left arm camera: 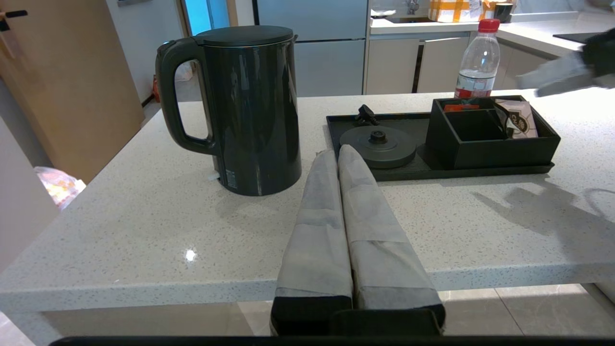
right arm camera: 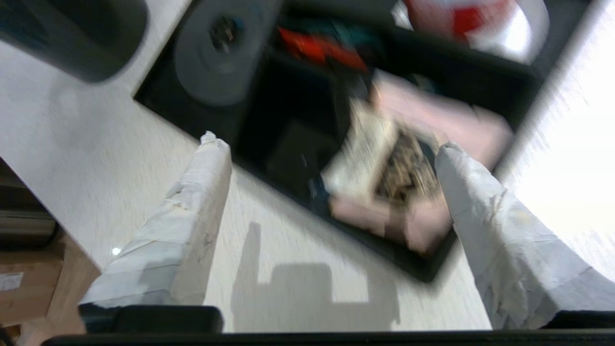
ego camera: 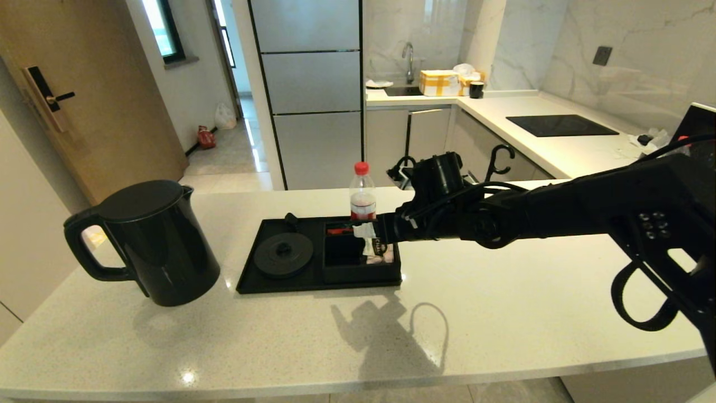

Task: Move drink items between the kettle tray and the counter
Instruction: Return the kettle to its original position

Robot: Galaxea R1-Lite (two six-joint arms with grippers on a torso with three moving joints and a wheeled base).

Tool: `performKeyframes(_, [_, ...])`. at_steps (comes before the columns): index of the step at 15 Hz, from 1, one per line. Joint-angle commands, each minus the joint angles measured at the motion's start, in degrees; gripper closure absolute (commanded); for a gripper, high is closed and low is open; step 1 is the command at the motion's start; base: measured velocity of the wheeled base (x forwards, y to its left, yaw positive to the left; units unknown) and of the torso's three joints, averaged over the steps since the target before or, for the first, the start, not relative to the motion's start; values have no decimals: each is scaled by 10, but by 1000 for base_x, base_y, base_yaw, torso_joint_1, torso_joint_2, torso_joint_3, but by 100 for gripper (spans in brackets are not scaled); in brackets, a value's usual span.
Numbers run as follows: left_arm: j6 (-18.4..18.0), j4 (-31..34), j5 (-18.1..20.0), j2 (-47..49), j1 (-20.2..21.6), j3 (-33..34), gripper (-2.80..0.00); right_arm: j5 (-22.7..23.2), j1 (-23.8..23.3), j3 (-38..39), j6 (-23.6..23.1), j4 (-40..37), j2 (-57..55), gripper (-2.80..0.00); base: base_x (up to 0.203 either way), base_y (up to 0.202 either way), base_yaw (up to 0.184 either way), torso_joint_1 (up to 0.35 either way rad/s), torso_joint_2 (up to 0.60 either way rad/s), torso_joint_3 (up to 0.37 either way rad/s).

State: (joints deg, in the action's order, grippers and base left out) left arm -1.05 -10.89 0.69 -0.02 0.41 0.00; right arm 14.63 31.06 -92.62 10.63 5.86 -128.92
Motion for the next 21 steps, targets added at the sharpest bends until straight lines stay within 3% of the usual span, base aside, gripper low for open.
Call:
performKeyframes(1, [0, 0, 0, 0, 0, 23, 0, -7, -6, 62, 1, 2, 70, -280, 0, 0, 0, 0, 0, 0])
performKeyframes(5, [0, 0, 0, 0, 1, 23, 0, -80, -57, 180, 28, 7, 209, -280, 0, 0, 0, 0, 0, 0])
performKeyframes(6, [0, 0, 0, 0, 1, 23, 0, -89, -62, 185, 33, 7, 213, 0, 0, 0, 0, 0, 0, 0])
performKeyframes(9, [0, -1, 0, 0, 1, 23, 0, -114, -87, 220, 41, -7, 246, 0, 0, 0, 0, 0, 0, 0])
performKeyframes(13, [0, -1, 0, -1, 0, 23, 0, -200, -153, 322, 65, -101, 502, 0, 0, 0, 0, 0, 0, 0])
performKeyframes(18, [0, -1, 0, 0, 1, 23, 0, -344, -203, 375, 179, -367, 798, 0, 0, 0, 0, 0, 0, 0])
performKeyframes(21, [0, -1, 0, -1, 0, 23, 0, -399, -279, 382, 212, -496, 934, 0, 0, 0, 0, 0, 0, 0])
